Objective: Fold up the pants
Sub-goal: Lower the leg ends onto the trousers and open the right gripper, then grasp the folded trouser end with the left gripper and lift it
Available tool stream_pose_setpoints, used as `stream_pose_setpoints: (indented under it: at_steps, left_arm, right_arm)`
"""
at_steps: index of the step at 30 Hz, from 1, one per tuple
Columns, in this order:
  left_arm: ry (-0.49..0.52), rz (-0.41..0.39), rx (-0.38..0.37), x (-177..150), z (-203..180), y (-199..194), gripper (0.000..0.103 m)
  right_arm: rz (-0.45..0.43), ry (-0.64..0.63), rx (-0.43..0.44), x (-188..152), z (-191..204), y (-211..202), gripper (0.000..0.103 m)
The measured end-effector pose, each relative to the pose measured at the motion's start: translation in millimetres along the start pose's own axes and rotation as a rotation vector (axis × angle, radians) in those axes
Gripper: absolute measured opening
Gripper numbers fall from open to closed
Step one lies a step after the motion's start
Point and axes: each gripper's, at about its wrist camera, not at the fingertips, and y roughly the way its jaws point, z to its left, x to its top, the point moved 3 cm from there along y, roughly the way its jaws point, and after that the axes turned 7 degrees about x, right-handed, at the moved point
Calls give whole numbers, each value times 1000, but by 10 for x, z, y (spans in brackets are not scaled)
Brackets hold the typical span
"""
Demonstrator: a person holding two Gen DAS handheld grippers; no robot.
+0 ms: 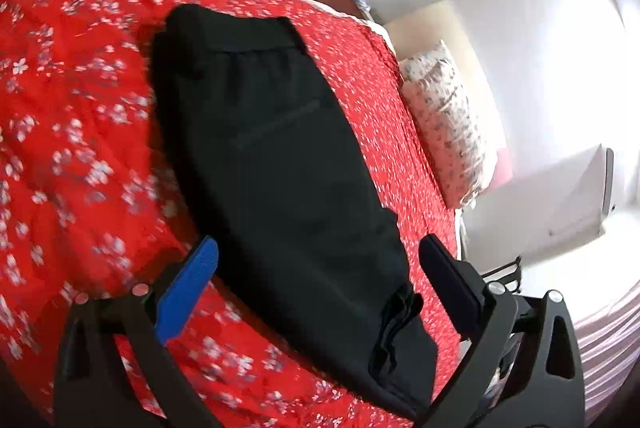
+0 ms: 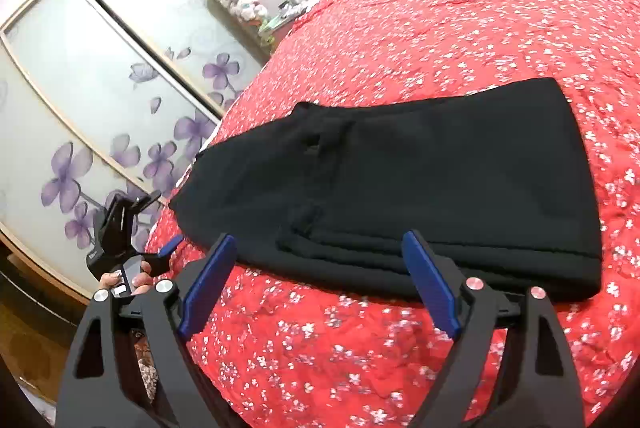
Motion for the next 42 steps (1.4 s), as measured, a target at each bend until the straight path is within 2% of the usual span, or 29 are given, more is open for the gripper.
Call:
stream_pose_setpoints:
  at_steps: [7,12,15,17,20,22,24,27,33,35,36,37,38,39,42]
  left_arm:
    - [-63,55,38,177,226,232,100]
    - [-40,42,65,314,152,307,101]
    - [-26,23,18,360,69,287,100]
    - [53,-14,-26,344,-57,206,99]
    - [157,-35,-1,302,-147,220,93]
    - [153,-30,17,314,-89,279,79]
    - [113,-11,17,351,-8,343,72]
    - [30,12,16,396,141,428,69]
    - [21,23,67,440,133,543,69]
    - [-33,19,57,482,175,548,62]
    - [-58,18,58,493,190,560,53]
    - [-79,17,62,499,213,560,38]
    - [-95,16,70,514,245,559,31]
    - [-98,22,57,529,269,564,27]
    - [-96,19,55,542,307,562,23]
  right_arm:
    - [65,13,1,-120,-66,95,87]
    - [77,-7,-1,-138,-38,136,87]
    - [91,-6,-9,-171,-46,170,87]
    - [105,-8,-12,-184,-56,206,87]
    - [123,-17,-20,-197,-53,255,87]
    - [138,-24,-29,-226,-58,284,87]
    - [151,-33,-34,-249,-39,311,87]
    - [154,-53,-43,-263,-4,321,87]
    - [161,-49,-43,-276,-17,337,87]
    - [165,-55,-46,-285,-10,342,87]
    - [168,-59,-47,-283,-14,347,87]
    - [169,-61,-47,-288,-11,348,87]
    - [169,-61,-47,-291,-8,348,87]
    - [169,-59,-45,-291,-14,344,87]
    - [167,-52,-41,-288,-28,327,87]
